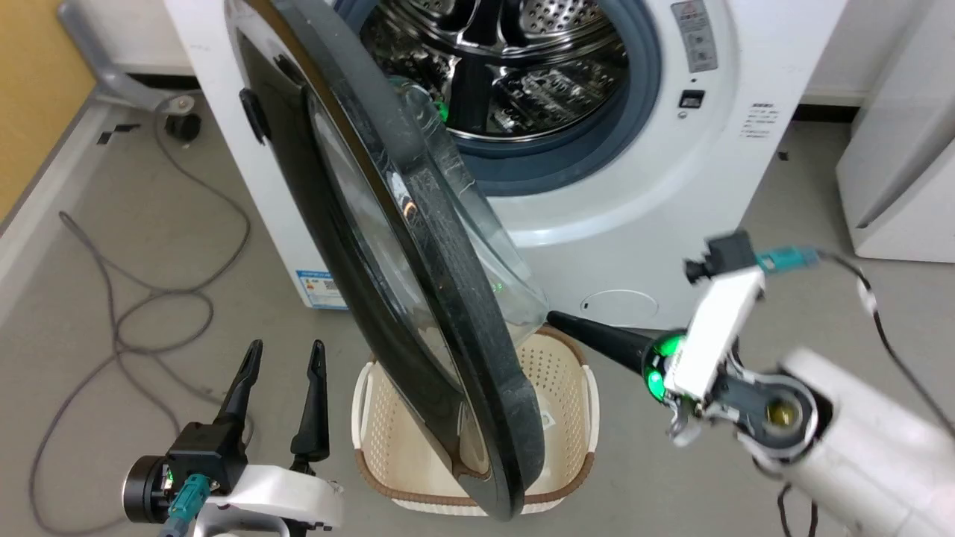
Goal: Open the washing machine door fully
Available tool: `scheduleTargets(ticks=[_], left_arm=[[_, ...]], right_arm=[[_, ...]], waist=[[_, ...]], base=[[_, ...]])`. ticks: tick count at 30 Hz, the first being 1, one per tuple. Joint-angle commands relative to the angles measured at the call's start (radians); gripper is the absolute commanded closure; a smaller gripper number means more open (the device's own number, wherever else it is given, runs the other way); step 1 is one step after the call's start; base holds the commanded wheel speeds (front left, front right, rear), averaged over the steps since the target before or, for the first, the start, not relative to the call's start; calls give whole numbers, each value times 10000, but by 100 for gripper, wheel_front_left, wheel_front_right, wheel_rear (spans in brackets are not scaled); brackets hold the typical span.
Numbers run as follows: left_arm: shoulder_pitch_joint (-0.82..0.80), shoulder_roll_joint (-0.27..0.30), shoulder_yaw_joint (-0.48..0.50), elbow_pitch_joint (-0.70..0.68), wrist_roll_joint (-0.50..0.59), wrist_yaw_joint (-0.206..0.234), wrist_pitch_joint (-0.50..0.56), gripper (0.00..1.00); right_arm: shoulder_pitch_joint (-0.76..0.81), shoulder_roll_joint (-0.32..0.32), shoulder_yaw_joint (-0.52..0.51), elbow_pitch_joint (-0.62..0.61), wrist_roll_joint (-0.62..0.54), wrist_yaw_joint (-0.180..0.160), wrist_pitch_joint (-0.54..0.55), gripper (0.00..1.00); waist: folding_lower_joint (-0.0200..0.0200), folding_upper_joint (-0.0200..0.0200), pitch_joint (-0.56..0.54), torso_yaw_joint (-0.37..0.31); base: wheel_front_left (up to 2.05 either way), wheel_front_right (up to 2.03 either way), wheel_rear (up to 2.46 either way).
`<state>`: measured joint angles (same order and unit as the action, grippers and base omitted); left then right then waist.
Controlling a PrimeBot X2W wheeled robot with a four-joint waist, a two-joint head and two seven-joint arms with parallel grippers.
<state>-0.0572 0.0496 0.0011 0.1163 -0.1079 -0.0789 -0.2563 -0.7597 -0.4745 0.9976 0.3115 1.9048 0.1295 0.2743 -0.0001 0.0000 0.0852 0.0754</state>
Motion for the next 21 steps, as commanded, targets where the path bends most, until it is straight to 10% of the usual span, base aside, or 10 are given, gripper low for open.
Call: scheduleTargets(ticks=[1,15,21], left_arm=[[147,7,-3,4,-25,85,-55,0],[615,7,-28,216,-52,222,-55,0],[772,58,23,242,-51,271,-55,0]], right_arm=[[535,-6,-149,-80,-35,12,-476,0],[4002,-603,-1136,1254,-1223,12,-5326,0],[4385,323,-4435,3519,-4763,12,-5356,0]], waist=[[1,0,-79,-82],[1,0,-849,-540],[1,0,-1002,-761]], base=[[0,0,0],[0,0,0],[0,0,0]])
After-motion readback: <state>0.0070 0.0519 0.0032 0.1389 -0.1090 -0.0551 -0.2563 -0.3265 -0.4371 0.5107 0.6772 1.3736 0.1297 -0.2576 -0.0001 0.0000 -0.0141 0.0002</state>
